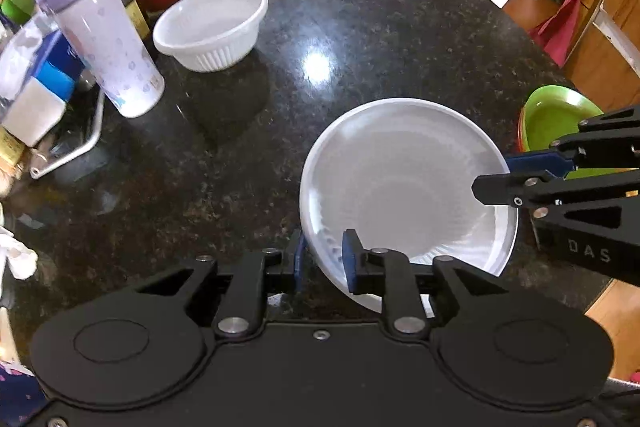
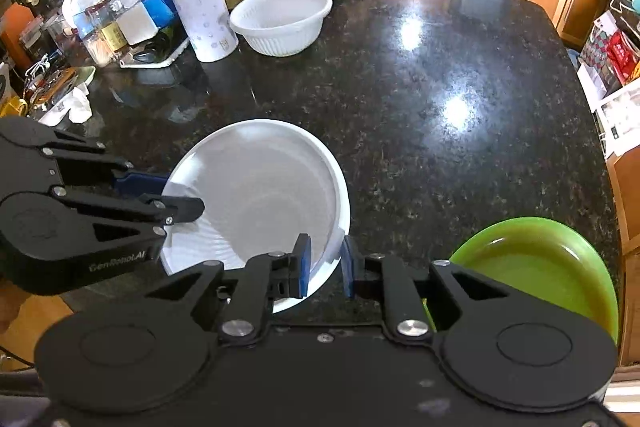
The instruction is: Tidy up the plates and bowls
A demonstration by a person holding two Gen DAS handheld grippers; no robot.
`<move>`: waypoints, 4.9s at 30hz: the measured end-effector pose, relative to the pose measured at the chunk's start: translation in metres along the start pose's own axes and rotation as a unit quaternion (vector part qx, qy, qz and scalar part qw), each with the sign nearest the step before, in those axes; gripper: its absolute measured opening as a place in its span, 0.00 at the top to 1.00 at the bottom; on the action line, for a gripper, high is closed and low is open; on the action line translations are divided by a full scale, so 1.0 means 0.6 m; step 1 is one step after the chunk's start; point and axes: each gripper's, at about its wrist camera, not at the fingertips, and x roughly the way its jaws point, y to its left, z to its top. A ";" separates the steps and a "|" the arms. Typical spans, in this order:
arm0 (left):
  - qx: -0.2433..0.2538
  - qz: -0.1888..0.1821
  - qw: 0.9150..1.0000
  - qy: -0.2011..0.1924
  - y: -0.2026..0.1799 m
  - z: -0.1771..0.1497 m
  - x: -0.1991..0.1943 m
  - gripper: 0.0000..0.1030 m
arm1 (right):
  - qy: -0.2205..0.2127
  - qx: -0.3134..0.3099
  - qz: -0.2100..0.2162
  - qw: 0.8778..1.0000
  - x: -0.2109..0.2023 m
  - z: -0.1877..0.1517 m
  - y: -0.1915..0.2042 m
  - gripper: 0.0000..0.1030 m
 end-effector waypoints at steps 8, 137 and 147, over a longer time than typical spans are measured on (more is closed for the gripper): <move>-0.009 -0.020 1.000 0.014 0.007 -0.006 0.022 0.68 | 0.023 0.017 0.012 1.000 0.023 -0.006 -0.011 0.80; -0.037 0.037 0.993 -0.106 0.049 0.106 -0.101 0.72 | -0.105 -0.039 0.012 0.994 -0.115 0.127 0.000 0.80; -0.011 0.011 0.997 -0.074 0.021 0.048 -0.089 0.72 | -0.071 -0.014 0.024 0.997 -0.101 0.036 0.007 0.80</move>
